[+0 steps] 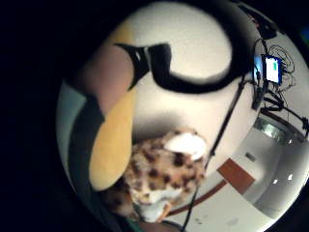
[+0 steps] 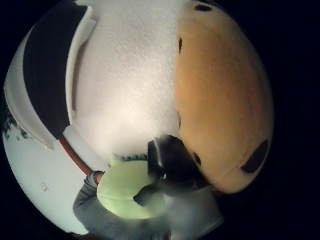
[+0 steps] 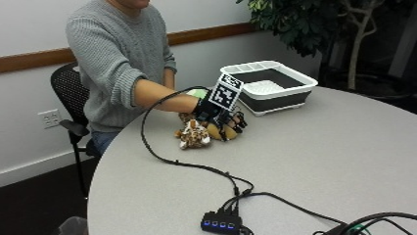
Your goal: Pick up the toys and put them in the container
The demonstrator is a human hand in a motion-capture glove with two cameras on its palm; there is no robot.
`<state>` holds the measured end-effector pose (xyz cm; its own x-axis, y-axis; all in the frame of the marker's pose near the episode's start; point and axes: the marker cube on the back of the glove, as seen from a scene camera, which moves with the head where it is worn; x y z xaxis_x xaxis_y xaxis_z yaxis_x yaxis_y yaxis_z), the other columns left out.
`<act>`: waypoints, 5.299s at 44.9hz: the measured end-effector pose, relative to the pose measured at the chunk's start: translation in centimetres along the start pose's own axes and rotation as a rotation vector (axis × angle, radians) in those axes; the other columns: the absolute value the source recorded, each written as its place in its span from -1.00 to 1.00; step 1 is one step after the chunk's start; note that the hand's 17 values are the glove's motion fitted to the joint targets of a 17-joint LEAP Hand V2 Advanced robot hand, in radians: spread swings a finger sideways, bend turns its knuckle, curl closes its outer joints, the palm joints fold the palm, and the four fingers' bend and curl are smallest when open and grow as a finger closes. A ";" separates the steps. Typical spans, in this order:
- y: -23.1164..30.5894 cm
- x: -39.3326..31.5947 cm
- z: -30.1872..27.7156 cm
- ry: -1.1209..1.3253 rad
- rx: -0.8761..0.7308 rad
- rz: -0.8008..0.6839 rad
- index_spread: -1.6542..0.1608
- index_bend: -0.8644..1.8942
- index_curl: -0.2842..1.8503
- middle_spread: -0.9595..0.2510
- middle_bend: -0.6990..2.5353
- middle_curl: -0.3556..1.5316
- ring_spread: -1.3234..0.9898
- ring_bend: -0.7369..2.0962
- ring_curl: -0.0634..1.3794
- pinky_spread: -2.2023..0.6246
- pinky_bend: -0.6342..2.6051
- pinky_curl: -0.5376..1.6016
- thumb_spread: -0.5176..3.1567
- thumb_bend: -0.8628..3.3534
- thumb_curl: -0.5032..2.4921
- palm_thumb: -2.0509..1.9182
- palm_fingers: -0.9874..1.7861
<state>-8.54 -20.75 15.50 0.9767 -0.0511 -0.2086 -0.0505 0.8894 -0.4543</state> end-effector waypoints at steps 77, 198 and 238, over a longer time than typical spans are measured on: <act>-8.7 -23.3 -17.9 -0.108 0.280 -0.379 0.39 -0.29 -0.17 0.19 -0.45 -0.03 -0.14 -0.19 -0.15 0.52 0.05 -0.09 -0.08 -0.62 -0.24 0.08 -0.59; -1.9 -22.7 -18.2 -0.122 0.530 -0.539 0.29 -0.05 -0.33 0.06 -0.04 0.10 -0.29 0.36 0.08 0.25 0.01 -0.06 -0.44 -0.50 -0.01 0.38 0.24; 10.1 -3.0 -14.7 -0.225 0.466 -0.370 0.44 -0.26 -0.39 0.24 -0.49 -0.19 -0.02 -0.25 -0.35 0.57 -0.07 -0.16 -0.01 -0.61 -0.32 0.05 -0.43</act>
<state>-15.05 -18.32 -1.20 0.9347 -0.3409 0.1004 0.3450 0.9383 -0.0261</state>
